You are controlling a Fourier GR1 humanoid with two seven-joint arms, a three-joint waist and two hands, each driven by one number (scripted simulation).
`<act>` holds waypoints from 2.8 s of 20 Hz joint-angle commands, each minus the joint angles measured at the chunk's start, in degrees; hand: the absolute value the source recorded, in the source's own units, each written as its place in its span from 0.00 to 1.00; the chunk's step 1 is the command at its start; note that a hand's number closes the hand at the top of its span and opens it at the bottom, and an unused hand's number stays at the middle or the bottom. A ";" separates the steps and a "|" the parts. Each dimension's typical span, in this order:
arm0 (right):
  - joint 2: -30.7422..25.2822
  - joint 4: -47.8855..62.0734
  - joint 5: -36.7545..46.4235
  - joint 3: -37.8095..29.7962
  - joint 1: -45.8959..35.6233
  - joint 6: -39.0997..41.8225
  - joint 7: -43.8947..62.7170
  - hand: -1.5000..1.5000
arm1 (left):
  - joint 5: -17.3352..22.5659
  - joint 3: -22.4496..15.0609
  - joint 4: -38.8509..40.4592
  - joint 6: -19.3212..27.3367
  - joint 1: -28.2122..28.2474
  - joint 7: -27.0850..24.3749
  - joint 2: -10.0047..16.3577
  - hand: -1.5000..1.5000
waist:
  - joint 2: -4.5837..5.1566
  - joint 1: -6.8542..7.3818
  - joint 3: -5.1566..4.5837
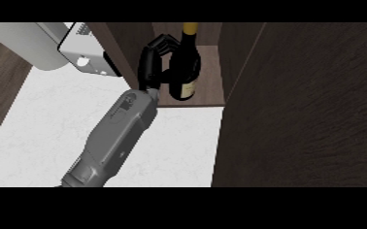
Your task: Pick up the wine, place it into the cabinet and close the cabinet
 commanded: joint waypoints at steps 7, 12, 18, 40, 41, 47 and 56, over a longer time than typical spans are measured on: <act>0.36 -6.19 -3.44 1.97 3.95 1.01 1.63 0.00 | 2.00 1.50 12.88 1.95 -6.90 -6.97 -0.46 1.00 | 0.09 -0.89 0.01; -0.57 -4.82 -5.33 -1.32 0.72 0.81 2.11 0.00 | 0.45 7.48 21.36 0.21 -14.24 -12.49 -0.37 1.00 | 0.48 -1.41 0.00; 1.19 -3.86 -1.61 4.10 5.48 1.75 -1.46 0.00 | 0.43 9.48 25.87 1.50 -16.11 -15.29 -0.45 1.00 | 0.43 -1.39 0.00; 0.72 -1.23 -2.76 1.57 -1.99 0.87 1.11 0.00 | 5.29 17.77 35.44 -4.68 -20.45 -16.24 1.09 1.00 | 1.13 -2.33 -0.03; 0.60 -3.20 -3.13 1.40 -0.34 1.02 1.37 0.00 | 5.04 17.73 35.33 -5.94 -17.77 -19.26 1.39 1.00 | 1.09 -2.44 -0.03; 2.23 -0.78 -0.03 4.71 -0.66 0.76 -1.16 0.00 | 3.11 16.90 37.72 -1.15 -20.36 -17.17 1.69 0.00 | 1.32 -2.87 -0.02; 2.21 -0.98 -1.19 3.60 1.18 1.19 -2.43 0.00 | 0.85 15.63 39.29 -0.54 -18.12 -18.07 1.00 0.00 | 1.55 -3.49 -0.02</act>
